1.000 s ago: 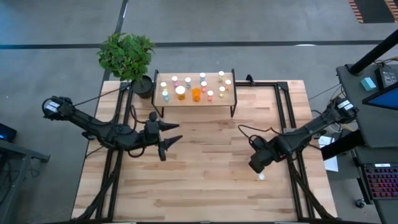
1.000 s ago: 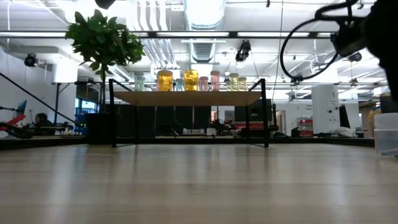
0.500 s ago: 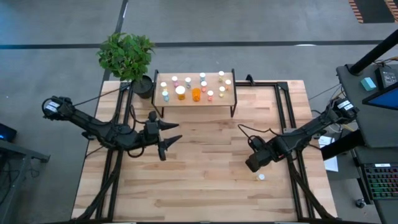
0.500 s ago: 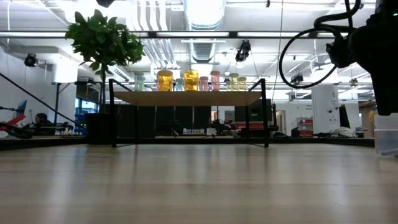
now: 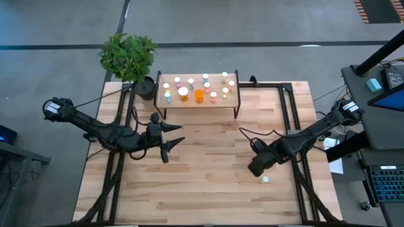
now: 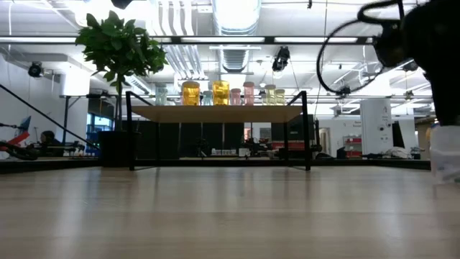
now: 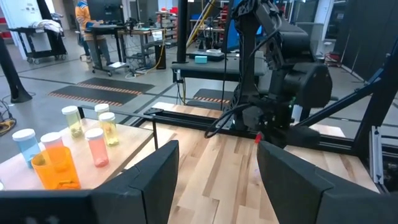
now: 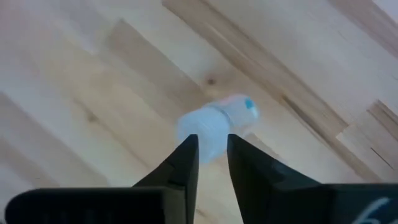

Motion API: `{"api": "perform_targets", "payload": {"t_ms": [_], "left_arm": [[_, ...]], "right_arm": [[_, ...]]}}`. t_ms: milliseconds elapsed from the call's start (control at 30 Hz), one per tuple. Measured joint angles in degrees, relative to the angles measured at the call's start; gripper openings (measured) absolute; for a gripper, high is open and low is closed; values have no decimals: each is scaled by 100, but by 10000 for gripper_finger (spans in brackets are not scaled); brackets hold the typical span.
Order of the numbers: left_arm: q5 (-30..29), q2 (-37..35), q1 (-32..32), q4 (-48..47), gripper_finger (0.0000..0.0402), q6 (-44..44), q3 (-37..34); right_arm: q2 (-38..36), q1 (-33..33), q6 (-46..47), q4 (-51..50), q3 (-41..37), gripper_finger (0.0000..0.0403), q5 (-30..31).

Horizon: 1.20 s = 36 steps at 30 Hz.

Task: Pick and place medicine bottles onto shelf by color
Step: Put the transparent pill bottle on the shelf

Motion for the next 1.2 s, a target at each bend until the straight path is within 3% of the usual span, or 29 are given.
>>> {"api": "perform_targets", "payload": {"t_ms": [233, 500, 600, 700, 833, 900, 1033, 1200], "left_arm": [[-2, -11, 0, 3, 202, 100, 0], [-2, 152, -22, 88, 202, 261, -4], [-2, 188, -22, 294, 202, 261, -4], [6, 242, -25, 414, 202, 185, -4], [20, 485, -77, 498, 202, -82, -4], [18, 667, -135, 625, 202, -177, -4], [36, 1039, -255, 1198, 202, -200, -4], [36, 1358, -361, 1626, 202, -207, 28]], "right_arm": [[-2, -13, -482, -757, 454, 72, 148], [42, 311, -4843, -394, 608, 111, 130], [121, 323, -5688, 137, 585, 146, 386], [250, 251, -5642, 1043, 582, 182, 497], [599, 320, -5580, 2239, 518, 215, 29], [840, 520, -5891, 2680, 465, 222, -163], [1465, 742, -6276, 3077, 453, 224, 344], [2145, 723, -6370, 3373, 461, 224, 434]]}}
